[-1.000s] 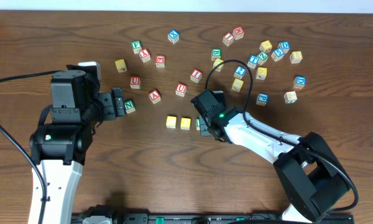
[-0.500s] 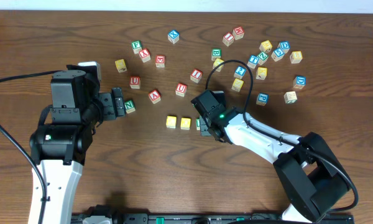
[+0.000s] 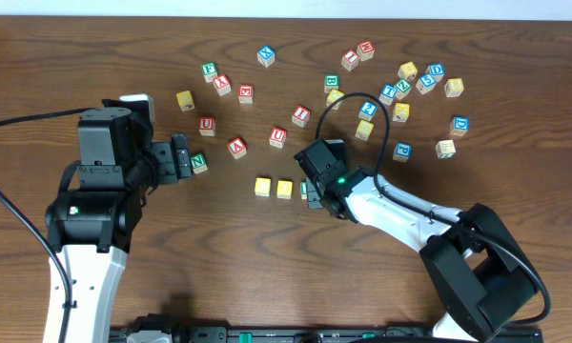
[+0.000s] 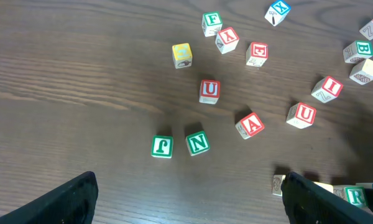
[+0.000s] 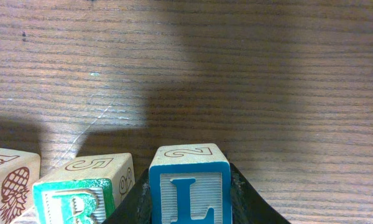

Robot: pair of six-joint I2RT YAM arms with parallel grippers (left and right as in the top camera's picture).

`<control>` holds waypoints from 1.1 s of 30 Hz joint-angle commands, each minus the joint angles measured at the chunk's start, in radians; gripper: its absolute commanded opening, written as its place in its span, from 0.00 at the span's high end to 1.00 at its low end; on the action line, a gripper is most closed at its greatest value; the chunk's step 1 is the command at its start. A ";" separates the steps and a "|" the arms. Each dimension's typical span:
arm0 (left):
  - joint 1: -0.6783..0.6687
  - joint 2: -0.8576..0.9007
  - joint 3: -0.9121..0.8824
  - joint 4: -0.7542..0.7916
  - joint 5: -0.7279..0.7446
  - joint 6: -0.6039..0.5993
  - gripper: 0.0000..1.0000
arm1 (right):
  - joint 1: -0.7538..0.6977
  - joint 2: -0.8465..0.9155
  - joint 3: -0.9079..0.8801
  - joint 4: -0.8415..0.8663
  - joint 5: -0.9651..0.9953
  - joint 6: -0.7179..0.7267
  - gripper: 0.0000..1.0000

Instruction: Spell out CORL

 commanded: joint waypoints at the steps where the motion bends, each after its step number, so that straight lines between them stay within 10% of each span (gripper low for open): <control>1: 0.005 -0.002 0.016 0.000 0.002 0.014 0.07 | 0.010 -0.008 -0.023 0.001 0.012 0.016 0.99; 33: 0.005 -0.002 0.017 0.000 0.002 0.014 0.07 | 0.011 -0.008 -0.038 0.026 0.006 0.016 0.65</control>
